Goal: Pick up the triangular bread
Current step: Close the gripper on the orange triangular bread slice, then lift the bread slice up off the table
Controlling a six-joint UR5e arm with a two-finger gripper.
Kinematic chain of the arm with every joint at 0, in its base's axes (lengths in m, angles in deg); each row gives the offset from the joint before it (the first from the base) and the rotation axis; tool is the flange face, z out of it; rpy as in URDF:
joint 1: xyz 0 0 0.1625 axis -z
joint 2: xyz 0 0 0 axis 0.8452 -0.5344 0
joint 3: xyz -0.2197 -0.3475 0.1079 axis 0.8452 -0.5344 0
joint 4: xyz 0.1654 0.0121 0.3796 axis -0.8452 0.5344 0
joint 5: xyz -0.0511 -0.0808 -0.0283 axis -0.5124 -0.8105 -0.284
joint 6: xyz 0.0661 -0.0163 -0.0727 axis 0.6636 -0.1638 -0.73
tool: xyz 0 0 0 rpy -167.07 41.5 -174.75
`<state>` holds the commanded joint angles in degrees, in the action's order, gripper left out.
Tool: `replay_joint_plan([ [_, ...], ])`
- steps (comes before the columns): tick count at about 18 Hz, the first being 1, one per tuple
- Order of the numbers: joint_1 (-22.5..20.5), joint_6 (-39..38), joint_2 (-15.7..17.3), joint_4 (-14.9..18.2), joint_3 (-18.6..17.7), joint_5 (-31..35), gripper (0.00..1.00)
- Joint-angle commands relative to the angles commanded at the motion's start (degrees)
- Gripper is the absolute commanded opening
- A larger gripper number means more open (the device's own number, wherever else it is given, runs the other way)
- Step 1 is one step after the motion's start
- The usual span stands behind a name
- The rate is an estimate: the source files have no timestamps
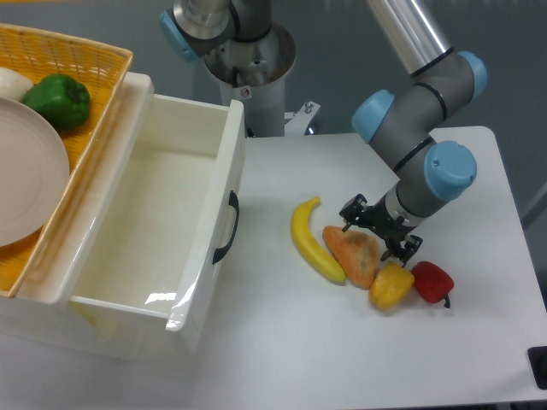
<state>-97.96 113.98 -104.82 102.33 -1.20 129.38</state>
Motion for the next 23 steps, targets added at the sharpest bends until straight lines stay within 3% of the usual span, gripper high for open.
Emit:
replay_joint_plan([
  [5,1.8,-0.1,-1.1,-1.5,0.4,5.4,1.0],
  [8,1.8,-0.3,-1.1,-1.6,0.3,5.5,0.91],
  [11,1.9,-6.0,-1.2,-1.7,0.6,5.5,0.6],
  [14,2.1,-6.8,-1.6,-1.6,1.1,5.4,0.3],
  [15,2.1,-6.8,-1.6,-1.6,1.1,5.4,0.25],
  [23,2.1,-6.7,-1.8,-1.6,1.5,5.4,0.17],
])
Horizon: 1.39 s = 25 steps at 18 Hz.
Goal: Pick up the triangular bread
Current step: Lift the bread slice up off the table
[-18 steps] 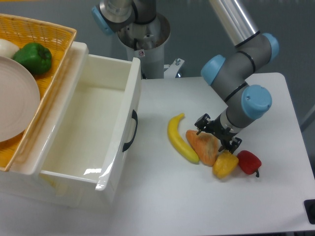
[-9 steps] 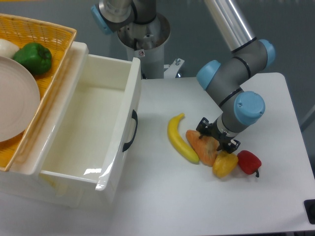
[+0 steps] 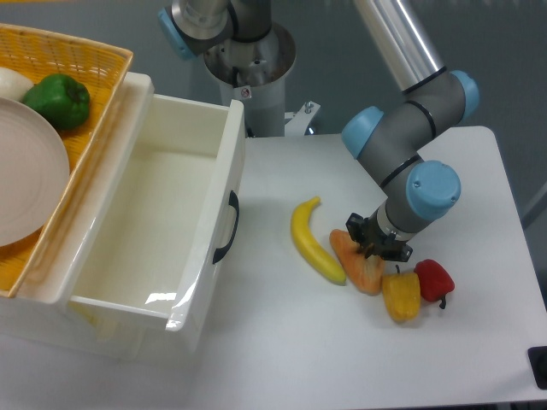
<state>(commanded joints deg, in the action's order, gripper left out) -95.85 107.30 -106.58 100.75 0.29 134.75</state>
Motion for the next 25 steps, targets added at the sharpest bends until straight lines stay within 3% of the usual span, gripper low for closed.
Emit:
replay_joint_plan([
  [2,0.0,0.2,0.1,0.0,0.3,0.0,0.12],
  [7,-0.1,0.6,0.7,1.2,3.0,0.4,0.11],
  [11,-0.7,3.6,3.1,5.5,5.6,0.3,0.11],
  [17,-1.9,4.7,5.0,9.0,6.1,-0.8,0.11],
  [19,-2.2,4.7,6.2,9.2,6.4,-5.1,0.11],
  [22,-4.1,4.0,9.0,9.6,6.6,-17.7,0.11],
  [25,-3.7,4.0,10.1,11.1,7.1,-20.7,0.11],
])
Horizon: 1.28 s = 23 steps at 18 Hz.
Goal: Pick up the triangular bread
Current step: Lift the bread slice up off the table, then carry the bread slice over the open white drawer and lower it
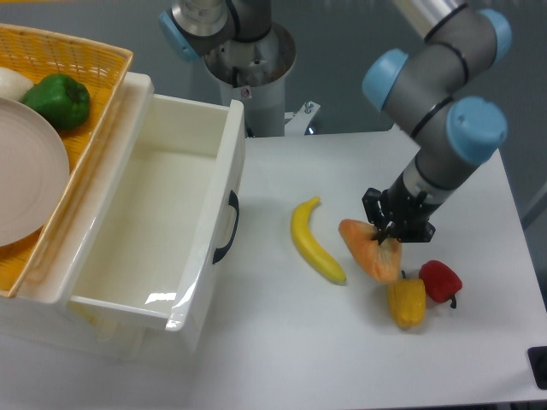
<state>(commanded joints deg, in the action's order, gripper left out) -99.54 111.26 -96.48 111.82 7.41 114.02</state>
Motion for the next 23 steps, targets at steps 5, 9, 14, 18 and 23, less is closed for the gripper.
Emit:
replay_joint_plan([
  [5,0.7,-1.3,1.3,0.1,0.5,-9.9,0.12],
  [9,3.6,-5.5,1.4,-0.1,1.8,-16.0,0.12],
  [14,6.3,-10.4,1.6,-0.3,2.6,-20.0,0.12],
  [18,7.2,-14.1,2.7,-0.2,3.6,-21.8,0.12],
  [23,7.2,-14.9,4.9,-0.3,4.0,-21.9,0.12],
])
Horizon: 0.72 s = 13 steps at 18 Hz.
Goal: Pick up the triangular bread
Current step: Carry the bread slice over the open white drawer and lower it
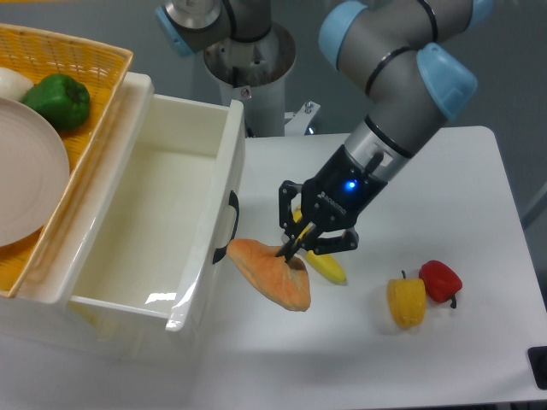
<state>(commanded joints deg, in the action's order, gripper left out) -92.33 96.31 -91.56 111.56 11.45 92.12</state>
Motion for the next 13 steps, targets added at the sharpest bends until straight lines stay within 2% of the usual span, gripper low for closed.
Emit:
replay_joint_plan([
  [7,0.4,-2.9,2.9,0.2,-0.6,-2.9,0.13],
  [13,3.7,-6.2,3.3,0.1,-1.1,-3.3,0.15],
])
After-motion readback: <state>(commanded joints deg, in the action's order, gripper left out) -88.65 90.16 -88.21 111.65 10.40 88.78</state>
